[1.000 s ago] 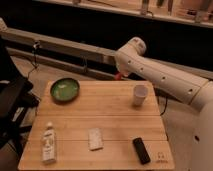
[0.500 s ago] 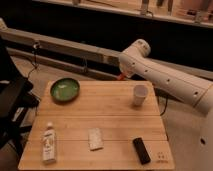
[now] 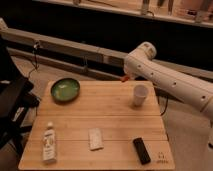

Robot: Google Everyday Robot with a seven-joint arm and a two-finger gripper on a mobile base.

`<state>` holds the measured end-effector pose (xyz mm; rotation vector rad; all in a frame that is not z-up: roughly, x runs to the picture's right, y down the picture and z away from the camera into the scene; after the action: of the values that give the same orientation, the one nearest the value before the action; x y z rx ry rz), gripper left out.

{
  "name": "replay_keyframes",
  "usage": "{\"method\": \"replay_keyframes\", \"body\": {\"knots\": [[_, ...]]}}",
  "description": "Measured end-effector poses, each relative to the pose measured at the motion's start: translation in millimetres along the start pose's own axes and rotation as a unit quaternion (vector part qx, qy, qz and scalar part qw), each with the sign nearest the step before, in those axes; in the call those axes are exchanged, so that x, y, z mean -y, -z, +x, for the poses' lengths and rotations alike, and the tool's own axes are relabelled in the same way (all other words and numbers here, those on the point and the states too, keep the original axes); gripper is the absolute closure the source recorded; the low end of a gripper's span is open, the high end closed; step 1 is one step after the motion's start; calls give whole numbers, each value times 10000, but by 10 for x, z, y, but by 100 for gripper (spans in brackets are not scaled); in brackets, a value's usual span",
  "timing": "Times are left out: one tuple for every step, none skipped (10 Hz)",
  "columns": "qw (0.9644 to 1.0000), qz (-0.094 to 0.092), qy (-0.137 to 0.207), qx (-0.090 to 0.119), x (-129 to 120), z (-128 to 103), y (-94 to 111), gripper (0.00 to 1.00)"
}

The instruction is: Place the pepper in the ceramic cup

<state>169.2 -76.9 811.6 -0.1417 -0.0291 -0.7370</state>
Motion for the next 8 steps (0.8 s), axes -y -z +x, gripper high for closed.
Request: {"method": "replay_keyframes", "body": {"knots": [[10000,-6,-36,-4,-53,17,-5,100],[10000,1,-69,12,-86,23,-20,100],[10000,7,-92,20,-136,56,-30,100],[9999,1,-111,17,-191,91,-35,100],[9999,0,-128,22,-225,100,-42,100],[9999,-2,-128,27,-238,94,-50,100],[9999,-2,-143,22,-277,102,-50,100],[9998,-12,-190,6,-326,131,-45,100]]}}
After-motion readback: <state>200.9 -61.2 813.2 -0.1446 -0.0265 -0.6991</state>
